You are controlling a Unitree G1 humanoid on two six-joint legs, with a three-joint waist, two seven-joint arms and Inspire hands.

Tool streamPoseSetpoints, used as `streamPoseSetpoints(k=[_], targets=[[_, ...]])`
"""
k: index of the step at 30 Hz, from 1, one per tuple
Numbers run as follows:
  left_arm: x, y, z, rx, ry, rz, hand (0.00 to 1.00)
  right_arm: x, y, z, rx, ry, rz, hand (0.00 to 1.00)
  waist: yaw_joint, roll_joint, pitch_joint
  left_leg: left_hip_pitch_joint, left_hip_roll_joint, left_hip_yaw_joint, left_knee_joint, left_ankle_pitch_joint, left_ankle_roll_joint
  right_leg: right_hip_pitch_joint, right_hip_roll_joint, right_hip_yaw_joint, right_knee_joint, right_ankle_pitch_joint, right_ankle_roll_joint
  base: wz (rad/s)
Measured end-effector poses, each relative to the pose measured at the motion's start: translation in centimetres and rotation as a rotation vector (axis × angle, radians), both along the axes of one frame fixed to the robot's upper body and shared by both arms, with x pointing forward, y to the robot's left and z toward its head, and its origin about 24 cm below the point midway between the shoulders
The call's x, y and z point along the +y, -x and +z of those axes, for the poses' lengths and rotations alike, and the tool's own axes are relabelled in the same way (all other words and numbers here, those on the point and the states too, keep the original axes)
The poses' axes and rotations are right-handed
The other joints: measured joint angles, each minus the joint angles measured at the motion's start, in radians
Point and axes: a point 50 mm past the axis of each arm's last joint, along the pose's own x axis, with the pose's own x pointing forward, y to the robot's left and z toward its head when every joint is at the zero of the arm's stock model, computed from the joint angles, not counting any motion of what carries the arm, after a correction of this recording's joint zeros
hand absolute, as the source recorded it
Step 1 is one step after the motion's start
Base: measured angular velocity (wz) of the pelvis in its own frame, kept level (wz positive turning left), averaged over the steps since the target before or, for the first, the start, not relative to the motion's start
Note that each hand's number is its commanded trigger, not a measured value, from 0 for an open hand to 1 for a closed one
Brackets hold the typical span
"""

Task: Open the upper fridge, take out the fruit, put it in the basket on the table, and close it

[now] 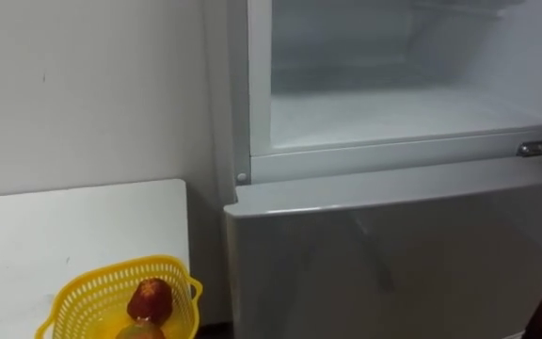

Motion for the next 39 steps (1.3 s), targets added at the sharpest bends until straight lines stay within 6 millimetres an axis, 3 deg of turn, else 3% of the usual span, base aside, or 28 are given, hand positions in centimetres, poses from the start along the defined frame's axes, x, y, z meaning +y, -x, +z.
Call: streamPoseSetpoints(k=[4,7,9,12,14,19,21,23,25,27,29,30,32,33,35,39], targets=[[0.3,0.3,0.1,-0.002,-0.008,0.037,0.00,-2.0,4.4,-3.7,0.221,0.051,-0.104,0.00,-0.004,0.007,-0.0035,0.000,-0.001,0.000,0.000,0.000,0.000,0.000,0.000,-0.002,0.002,0.000,-0.001,0.00],[0.1,0.7,0.0,0.009,-0.007,0.044,0.00,-2.9,7.8,-5.6,0.379,0.081,-0.168,0.00,-0.009,0.010,0.0014,0.007,0.000,0.011,-0.001,0.000,0.000,0.005,-0.001,-0.001,0.000,0.000,0.000,-0.02],[0.1,1.0,0.0,0.023,-0.007,0.058,0.00,-3.3,9.8,-6.7,0.472,0.075,-0.224,0.00,-0.015,0.016,-0.0002,0.017,-0.001,0.012,-0.006,0.000,0.000,0.011,-0.001,0.003,0.001,-0.003,0.001,0.00],[0.2,1.3,0.0,0.042,-0.015,0.094,0.00,-3.4,12.3,-8.4,0.613,-0.017,-0.436,0.00,-0.034,0.012,-0.0027,0.025,0.000,0.012,-0.006,-0.001,-0.001,0.017,0.000,0.003,0.002,-0.009,0.000,0.01],[0.3,1.6,0.0,0.051,-0.018,0.114,0.00,-3.5,14.3,-9.1,0.661,-0.121,-0.668,0.00,-0.046,0.008,-0.0029,0.033,0.001,0.008,-0.009,-0.003,-0.004,0.017,-0.002,0.002,0.011,-0.021,-0.001,0.03],[1.0,2.5,0.1,0.053,-0.043,0.206,0.00,-4.8,16.7,-9.5,0.589,-0.381,-1.259,0.00,-0.078,-0.015,0.0002,0.048,0.000,-0.002,-0.004,-0.005,-0.006,0.023,-0.004,-0.001,0.033,-0.036,-0.004,0.03],[1.1,2.8,0.2,0.048,-0.050,0.245,0.00,-5.7,16.2,-9.4,0.451,-0.516,-1.499,0.00,-0.094,-0.023,0.0010,0.048,-0.001,-0.004,-0.003,-0.005,-0.007,0.022,-0.004,-0.001,0.035,-0.038,-0.005,0.00],[1.6,3.7,0.4,0.048,-0.061,0.318,0.00,-7.9,14.4,-8.5,0.174,-0.694,-1.775,0.00,-0.127,-0.038,-0.0010,0.050,-0.001,-0.006,0.000,-0.005,-0.006,0.027,-0.006,-0.003,0.035,-0.038,-0.004,0.00],[2.2,3.6,0.7,0.012,-0.077,0.346,0.00,-9.9,11.6,-7.0,-0.060,-0.801,-1.836,0.00,-0.144,-0.043,0.0024,0.049,-0.004,-0.003,0.001,-0.005,-0.006,0.024,-0.006,0.000,0.036,-0.039,-0.002,-0.03],[2.6,2.8,0.9,-0.030,-0.098,0.356,0.00,-11.8,7.5,-4.7,-0.240,-0.857,-1.764,0.00,-0.151,-0.054,0.0079,0.043,-0.007,-0.004,0.003,-0.004,-0.005,0.012,-0.010,0.000,0.047,-0.041,0.000,-0.05],[2.7,1.9,1.0,-0.061,-0.106,0.350,0.00,-13.7,2.2,-0.6,-0.446,-0.896,-1.607,0.00,-0.152,-0.061,0.0085,0.031,-0.011,-0.005,0.005,-0.001,-0.001,-0.002,-0.009,-0.001,0.053,-0.042,0.002,0.05],[2.7,1.7,1.0,-0.069,-0.104,0.353,0.00,-14.0,1.0,0.7,-0.502,-0.910,-1.564,0.00,-0.153,-0.061,0.0084,0.030,-0.011,-0.005,0.004,0.000,0.000,-0.003,-0.009,-0.001,0.053,-0.041,0.003,0.04],[2.8,1.8,1.2,-0.089,-0.118,0.355,0.00,-14.7,-2.6,6.3,-0.726,-0.923,-1.382,0.00,-0.152,-0.059,0.0090,0.020,-0.012,-0.008,0.006,0.000,0.000,-0.009,-0.007,-0.005,0.048,-0.040,0.003,0.06],[2.8,1.8,1.2,-0.091,-0.121,0.355,0.00,-14.9,-3.1,7.4,-0.771,-0.915,-1.349,0.00,-0.153,-0.060,0.0084,0.014,-0.012,-0.010,0.008,0.000,0.000,-0.012,-0.008,-0.007,0.047,-0.038,0.003,0.12],[2.8,2.1,1.2,-0.088,-0.136,0.352,0.00,-14.9,-4.3,11.9,-0.921,-0.785,-1.216,0.00,-0.137,-0.068,0.0085,0.010,-0.012,-0.013,0.009,0.000,0.000,-0.015,-0.008,-0.013,0.042,-0.037,0.002,0.06],[2.6,2.8,1.0,-0.060,-0.135,0.346,0.00,-13.5,-5.0,17.1,-1.110,-0.620,-1.052,0.00,-0.133,-0.066,0.0065,-0.004,-0.012,-0.014,0.005,0.000,-0.001,-0.019,-0.008,-0.028,0.032,-0.035,0.002,0.05]])
